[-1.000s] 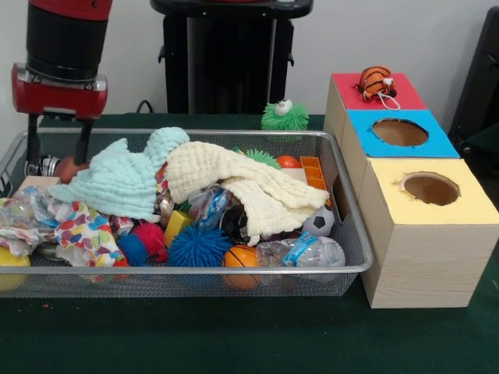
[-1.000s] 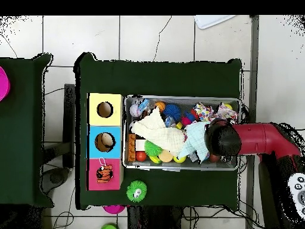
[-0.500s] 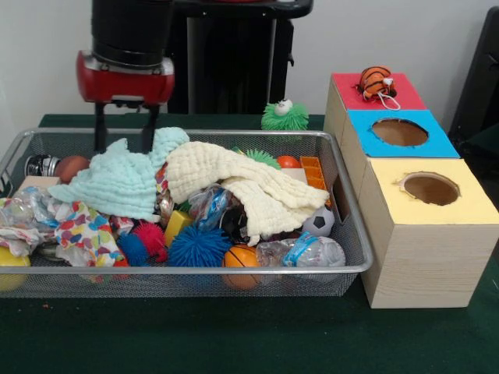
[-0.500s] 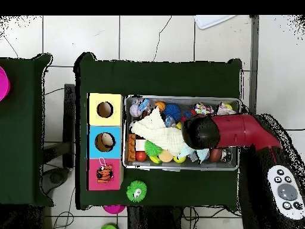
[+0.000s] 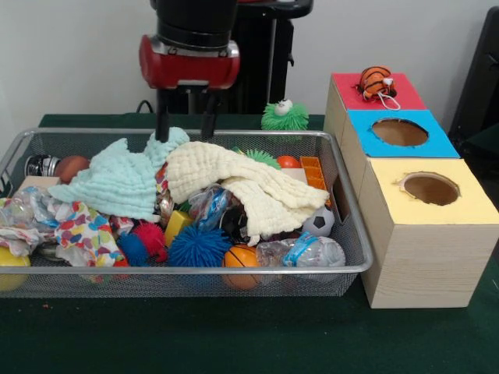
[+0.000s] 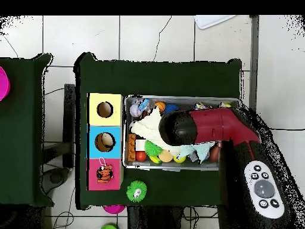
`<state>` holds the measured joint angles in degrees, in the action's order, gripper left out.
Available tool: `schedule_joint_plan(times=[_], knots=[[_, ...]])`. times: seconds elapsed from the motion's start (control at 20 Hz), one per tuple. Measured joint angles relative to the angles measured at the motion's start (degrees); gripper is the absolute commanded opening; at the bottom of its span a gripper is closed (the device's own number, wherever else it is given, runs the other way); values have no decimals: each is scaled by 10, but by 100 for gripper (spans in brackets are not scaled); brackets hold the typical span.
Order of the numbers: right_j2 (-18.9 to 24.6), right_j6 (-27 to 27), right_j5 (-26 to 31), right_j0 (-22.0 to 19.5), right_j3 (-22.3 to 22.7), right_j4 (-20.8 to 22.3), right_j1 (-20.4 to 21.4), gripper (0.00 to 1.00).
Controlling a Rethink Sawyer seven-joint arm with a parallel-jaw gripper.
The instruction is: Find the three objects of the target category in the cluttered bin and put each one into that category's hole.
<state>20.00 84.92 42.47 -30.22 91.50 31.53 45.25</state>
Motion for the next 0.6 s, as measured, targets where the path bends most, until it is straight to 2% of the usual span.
schedule_joint_plan(times=[0.6], knots=[[-28, 0, 2, 59, 0, -37, 5, 100]])
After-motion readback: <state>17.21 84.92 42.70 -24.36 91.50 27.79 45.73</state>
